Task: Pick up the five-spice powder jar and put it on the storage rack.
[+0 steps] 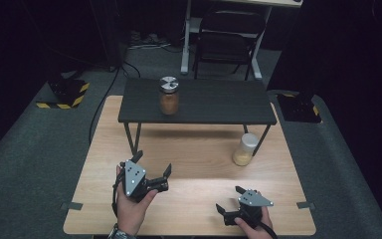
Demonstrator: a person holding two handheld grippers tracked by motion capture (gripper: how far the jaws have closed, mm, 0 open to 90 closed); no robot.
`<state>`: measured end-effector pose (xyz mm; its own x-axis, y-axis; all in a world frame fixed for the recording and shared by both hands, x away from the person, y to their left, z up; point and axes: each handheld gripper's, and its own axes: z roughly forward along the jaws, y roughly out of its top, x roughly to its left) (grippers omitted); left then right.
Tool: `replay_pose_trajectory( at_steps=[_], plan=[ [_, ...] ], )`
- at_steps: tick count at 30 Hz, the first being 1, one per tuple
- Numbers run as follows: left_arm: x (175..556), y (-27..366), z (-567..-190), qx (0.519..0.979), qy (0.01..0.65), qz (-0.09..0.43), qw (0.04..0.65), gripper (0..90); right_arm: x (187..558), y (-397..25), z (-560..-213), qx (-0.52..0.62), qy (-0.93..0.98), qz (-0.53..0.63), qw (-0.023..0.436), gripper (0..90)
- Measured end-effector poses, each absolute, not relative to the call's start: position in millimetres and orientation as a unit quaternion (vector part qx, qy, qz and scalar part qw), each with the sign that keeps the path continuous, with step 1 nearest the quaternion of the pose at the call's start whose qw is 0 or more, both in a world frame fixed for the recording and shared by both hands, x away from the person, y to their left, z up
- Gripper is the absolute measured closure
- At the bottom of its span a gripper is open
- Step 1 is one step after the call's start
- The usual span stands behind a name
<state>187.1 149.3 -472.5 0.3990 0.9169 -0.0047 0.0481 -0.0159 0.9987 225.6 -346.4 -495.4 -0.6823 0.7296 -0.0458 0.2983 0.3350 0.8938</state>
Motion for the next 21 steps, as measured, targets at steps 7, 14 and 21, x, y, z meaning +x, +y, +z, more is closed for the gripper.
replay_pose_trajectory(
  at_steps=[7,14,21],
  plan=[
    [177.0,154.3,-488.5,0.619,0.401,0.364,0.569,0.5,225.6,-345.9,-495.5,0.329,0.784,0.475,0.227,0.4],
    [171.8,158.7,-504.3,0.639,0.409,0.345,0.553,0.5,225.3,-345.3,-495.4,0.326,0.786,0.474,0.229,0.4],
    [169.0,164.3,-512.1,0.663,0.409,0.336,0.529,0.5,225.0,-344.2,-495.1,0.324,0.787,0.472,0.23,0.4]
  ],
)
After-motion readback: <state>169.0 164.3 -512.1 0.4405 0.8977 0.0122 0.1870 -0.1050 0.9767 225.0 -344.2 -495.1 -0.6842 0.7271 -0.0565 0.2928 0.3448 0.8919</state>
